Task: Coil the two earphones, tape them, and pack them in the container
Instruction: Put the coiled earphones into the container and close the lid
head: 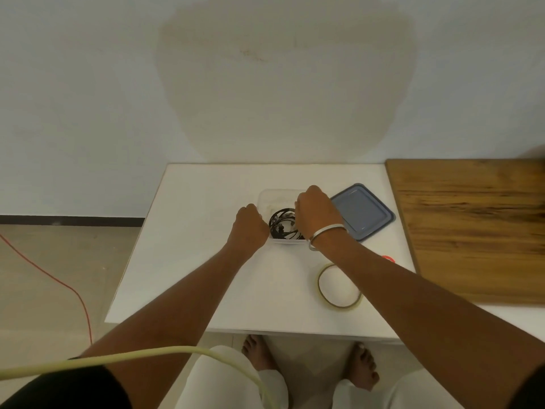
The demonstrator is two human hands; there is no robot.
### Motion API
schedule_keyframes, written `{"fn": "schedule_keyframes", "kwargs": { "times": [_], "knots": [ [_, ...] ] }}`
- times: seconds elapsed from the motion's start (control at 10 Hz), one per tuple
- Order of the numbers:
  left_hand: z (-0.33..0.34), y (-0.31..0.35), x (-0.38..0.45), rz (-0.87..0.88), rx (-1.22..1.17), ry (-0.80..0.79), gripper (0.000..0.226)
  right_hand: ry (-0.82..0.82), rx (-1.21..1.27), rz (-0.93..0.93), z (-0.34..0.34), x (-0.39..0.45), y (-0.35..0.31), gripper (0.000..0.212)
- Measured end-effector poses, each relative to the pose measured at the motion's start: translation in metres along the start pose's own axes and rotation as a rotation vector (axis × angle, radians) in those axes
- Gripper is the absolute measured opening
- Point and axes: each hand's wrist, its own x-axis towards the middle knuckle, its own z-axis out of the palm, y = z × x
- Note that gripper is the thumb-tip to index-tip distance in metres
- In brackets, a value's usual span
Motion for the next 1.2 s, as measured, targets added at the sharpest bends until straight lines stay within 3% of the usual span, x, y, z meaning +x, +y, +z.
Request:
{"fn": "schedule_keyframes", "kwargs": {
  "times": [0.1,0.2,0.4,0.7,0.9,1.2],
  "knots": [
    [-0.003,0.002,-0.004,-0.018,0.016,-0.043,0.021,0.201,0.168,0.140,-0.012,-0.008,0.036,0.019],
    [-0.004,0.002,-0.004,-0.049,-0.040,-0.038,0.025,0.129,0.063,0.202,-0.015,-0.015,0.063,0.024],
    [0.001,0.002,-0.007,-0.080,-0.180,-0.014,0.036,-0.226,-0.118,0.176,0.001,-0.036,0.088,0.040],
    [-0.002,0.000,-0.009,-0.087,-0.197,-0.036,0.031,-0.119,-0.215,0.115,0.009,-0.041,0.090,0.025],
    [-0.003,-0.007,-0.007,-0.081,-0.204,-0.057,0.025,-0.036,-0.150,0.083,-0.002,-0.046,0.092,0.014],
    [-0.005,-0.009,-0.010,-0.108,-0.271,-0.078,0.034,0.191,-0.236,0.061,-0.042,-0.035,0.093,0.029]
  ]
}}
